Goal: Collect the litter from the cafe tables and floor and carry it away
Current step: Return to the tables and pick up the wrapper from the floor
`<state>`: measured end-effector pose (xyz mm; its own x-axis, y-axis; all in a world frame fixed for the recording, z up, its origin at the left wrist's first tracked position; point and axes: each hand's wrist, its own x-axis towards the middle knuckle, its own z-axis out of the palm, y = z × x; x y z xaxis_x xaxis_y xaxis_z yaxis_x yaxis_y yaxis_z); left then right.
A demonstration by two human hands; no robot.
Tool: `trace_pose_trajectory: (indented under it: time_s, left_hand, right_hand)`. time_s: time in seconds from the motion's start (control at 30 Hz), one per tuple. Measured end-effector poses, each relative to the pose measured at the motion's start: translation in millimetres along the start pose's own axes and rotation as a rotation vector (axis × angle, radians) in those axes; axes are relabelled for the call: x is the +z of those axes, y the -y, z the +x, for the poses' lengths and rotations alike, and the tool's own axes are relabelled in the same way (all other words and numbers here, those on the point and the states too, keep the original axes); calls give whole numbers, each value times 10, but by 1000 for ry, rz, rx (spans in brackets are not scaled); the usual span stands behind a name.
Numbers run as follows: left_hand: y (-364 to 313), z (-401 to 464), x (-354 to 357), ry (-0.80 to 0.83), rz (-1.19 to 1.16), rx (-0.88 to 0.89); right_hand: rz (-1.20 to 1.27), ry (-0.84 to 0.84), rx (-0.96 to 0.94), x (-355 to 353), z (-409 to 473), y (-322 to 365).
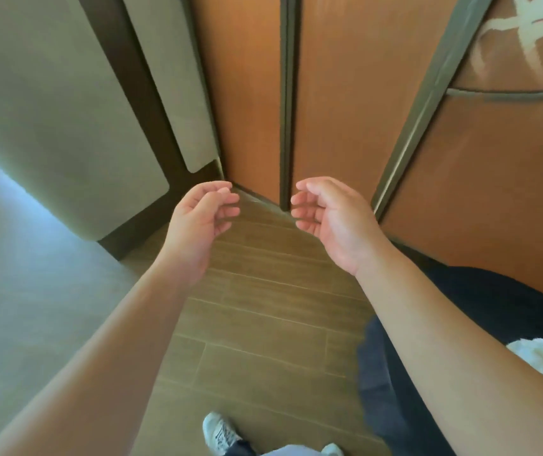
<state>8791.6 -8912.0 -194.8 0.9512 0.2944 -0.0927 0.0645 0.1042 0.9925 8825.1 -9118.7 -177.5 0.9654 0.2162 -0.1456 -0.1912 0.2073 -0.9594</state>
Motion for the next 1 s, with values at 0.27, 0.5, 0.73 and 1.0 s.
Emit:
trace_pose_trajectory:
  time_s: [0.27,0.5,0.73,1.0]
  left_hand:
    - [-141,263,-1859,-241,-61,-4]
    - [-262,257,-3127,-392,-131,36]
    - [-341,106,-4080,-566,-183,73]
    - [-318,164,-4963,-765,-192,92]
  right_hand:
    - [-62,227,34,1962,522,-360]
    - [-96,382,80,3290,766,-666]
    - [-93,559,148,4314,917,-883]
    - [-70,721,250,5364,1281,-1252]
